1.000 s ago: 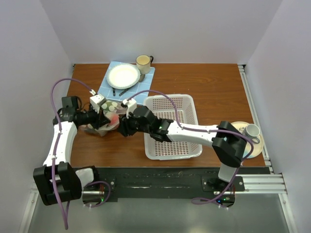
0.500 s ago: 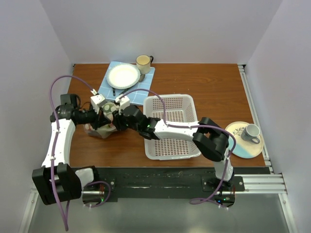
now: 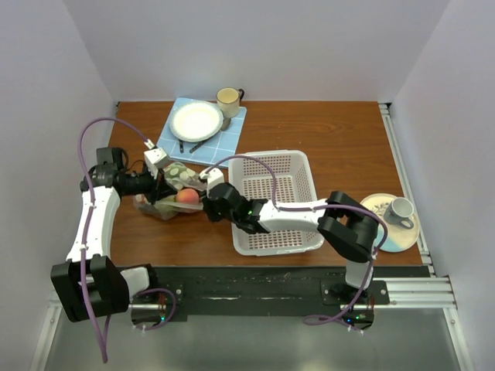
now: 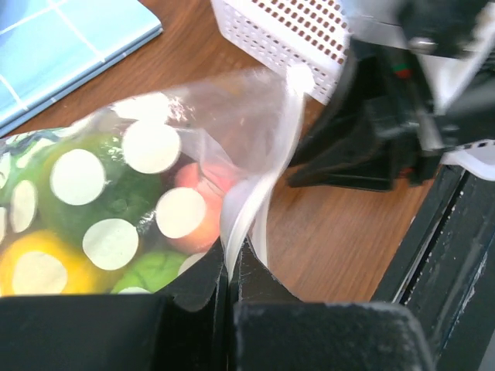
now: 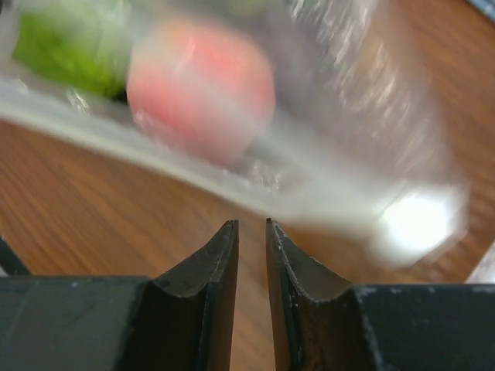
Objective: Open the zip-top bag and remove the fake food
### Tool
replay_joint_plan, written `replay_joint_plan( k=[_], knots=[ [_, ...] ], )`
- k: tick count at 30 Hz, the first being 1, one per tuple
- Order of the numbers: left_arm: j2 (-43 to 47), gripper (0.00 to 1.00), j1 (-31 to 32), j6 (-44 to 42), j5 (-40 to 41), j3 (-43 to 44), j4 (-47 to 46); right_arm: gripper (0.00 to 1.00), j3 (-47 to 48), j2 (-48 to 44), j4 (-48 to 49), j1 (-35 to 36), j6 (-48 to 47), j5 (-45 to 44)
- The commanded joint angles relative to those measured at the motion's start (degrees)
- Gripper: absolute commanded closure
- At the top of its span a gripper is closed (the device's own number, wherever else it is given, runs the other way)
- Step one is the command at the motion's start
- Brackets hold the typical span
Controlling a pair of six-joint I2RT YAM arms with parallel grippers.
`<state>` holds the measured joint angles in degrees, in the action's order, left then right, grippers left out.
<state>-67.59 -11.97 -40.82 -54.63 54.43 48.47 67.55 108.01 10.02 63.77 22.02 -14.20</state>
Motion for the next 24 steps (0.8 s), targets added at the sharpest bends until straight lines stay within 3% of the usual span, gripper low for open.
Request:
replay_joint_plan(
  k=[1, 7, 12, 22, 24],
  knots=[
    [-1.31, 1.0, 0.19, 2.23, 0.22, 1.64, -5.22, 0.76, -2.77, -4.56, -5.79, 1.18, 4.08, -0.66],
    [-1.23, 1.0, 0.19, 1.71, -0.03, 0.94, -4.44, 0.75, 3.81, -3.68, -13.09, 2.24, 3.3, 0.92],
    [-0.35, 1.0, 0.28, -1.1, -1.44, 0.76, -0.31, 0.67, 5.58, -6.49, -5.47, 2.15, 1.1, 1.45],
    [0.0, 0.94, 0.28, -7.52, -2.32, 3.04, 8.13, 0.38, 12.51, 2.81, 2.63, 2.15, -2.34, -2.94],
    [0.01, 0.88, 0.37, -9.1, -2.76, 3.4, 9.97, 0.35, 14.01, 4.66, 3.16, 2.15, -2.16, -4.17]
  ],
)
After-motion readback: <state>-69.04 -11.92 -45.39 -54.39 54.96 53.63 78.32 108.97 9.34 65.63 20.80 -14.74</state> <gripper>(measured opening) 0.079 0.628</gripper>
